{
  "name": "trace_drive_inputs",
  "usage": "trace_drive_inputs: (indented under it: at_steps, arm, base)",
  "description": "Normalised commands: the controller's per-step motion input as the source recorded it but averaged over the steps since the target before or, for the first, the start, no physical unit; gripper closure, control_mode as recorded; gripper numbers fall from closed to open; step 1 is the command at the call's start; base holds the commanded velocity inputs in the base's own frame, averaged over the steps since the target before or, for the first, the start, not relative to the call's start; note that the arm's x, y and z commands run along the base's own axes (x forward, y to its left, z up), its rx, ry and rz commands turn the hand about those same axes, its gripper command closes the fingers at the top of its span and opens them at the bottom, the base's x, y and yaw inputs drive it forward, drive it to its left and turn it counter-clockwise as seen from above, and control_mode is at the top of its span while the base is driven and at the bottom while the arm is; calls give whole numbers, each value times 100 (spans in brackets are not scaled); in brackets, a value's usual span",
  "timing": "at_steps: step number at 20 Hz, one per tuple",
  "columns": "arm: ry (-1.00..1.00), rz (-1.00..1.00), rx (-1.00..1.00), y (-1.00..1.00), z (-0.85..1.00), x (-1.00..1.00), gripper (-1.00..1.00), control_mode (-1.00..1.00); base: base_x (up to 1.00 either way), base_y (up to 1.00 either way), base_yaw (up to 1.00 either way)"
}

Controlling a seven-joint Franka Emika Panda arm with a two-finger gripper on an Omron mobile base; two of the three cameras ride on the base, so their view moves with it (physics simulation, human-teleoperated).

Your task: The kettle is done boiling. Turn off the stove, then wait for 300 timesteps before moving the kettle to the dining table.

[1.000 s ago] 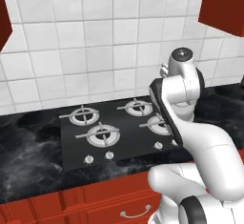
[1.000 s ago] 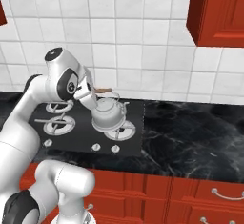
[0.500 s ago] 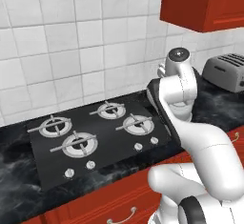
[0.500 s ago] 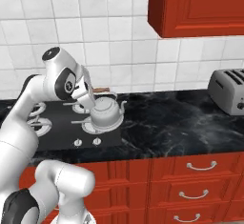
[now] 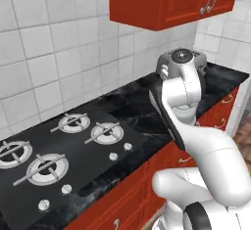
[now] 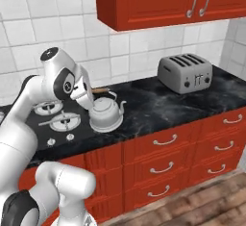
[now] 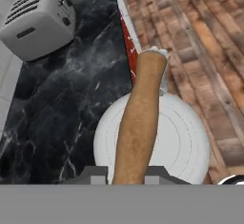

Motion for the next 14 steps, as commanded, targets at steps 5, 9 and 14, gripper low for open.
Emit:
trace_drive_inputs:
  at_steps: [5, 9, 14]
  arm:
    - [0, 0, 0, 0, 0, 0, 100, 100]
    - [0, 0, 0, 0, 0, 0, 100, 100]
    - [0, 0, 0, 0, 0, 0, 100, 100]
  base:
    - [-4, -1, -58]
    - [-3, -4, -59]
    - [0, -3, -58]
